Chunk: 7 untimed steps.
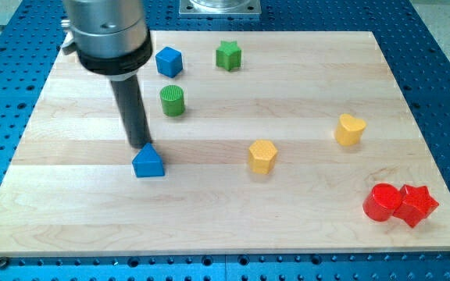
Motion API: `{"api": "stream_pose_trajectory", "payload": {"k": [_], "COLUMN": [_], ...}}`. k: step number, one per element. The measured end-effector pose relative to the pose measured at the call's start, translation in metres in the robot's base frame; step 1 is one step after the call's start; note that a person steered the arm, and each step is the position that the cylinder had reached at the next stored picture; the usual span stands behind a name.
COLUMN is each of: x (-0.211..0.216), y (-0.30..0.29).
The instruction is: Place the triangle diagonal bottom left to the hexagon
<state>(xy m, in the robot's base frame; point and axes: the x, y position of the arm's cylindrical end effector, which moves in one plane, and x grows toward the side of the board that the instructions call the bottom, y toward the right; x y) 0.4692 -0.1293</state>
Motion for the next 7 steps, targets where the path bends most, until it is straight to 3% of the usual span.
{"api": "stream_pose_trajectory", "payload": {"k": [2,3,4,5,6,7], "x": [0.035,0.027,0.007,0.033,0.064,0.069], "y": [0.096,0.098,0.051,0.017,0.039,0.114]}}
